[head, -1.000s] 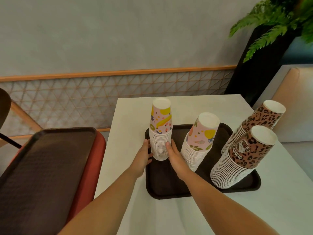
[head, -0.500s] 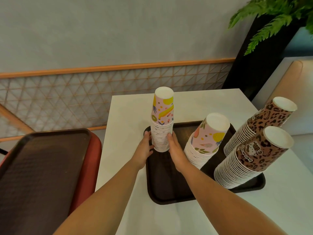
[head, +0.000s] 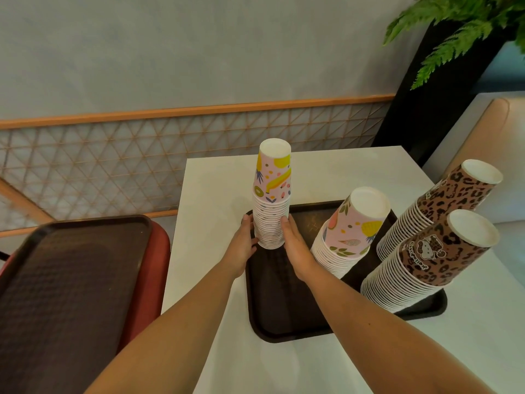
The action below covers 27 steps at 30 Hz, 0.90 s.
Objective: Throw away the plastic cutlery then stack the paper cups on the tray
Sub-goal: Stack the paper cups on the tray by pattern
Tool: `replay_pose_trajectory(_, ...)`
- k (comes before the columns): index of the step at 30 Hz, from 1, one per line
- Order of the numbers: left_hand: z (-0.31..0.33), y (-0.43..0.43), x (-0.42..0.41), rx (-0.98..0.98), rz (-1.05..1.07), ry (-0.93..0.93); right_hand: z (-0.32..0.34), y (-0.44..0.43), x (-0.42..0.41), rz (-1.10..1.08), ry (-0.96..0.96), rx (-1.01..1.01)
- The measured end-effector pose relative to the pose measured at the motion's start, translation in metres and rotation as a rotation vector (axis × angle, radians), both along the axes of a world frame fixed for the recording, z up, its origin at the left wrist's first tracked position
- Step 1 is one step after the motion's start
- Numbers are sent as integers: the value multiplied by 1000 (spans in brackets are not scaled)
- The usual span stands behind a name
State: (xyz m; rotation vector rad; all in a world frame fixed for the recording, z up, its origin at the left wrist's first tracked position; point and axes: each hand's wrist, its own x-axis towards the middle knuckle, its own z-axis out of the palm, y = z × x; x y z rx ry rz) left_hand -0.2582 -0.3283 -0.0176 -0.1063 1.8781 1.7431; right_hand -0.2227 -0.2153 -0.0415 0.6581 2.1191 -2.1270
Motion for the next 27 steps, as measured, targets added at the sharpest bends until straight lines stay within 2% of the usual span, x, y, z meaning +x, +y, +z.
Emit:
replay_pose_trajectory(8, -6, 0, 9, -30, 51, 40, 10, -1, 17, 12, -104, 66)
replay_pose_trajectory(19, -14, 0, 35, -92, 75, 136, 26, 2, 72, 262, -277, 256)
replay_pose_trajectory(27, -12, 14, 64, -102, 35, 121, 39, 34, 112, 315, -377, 362)
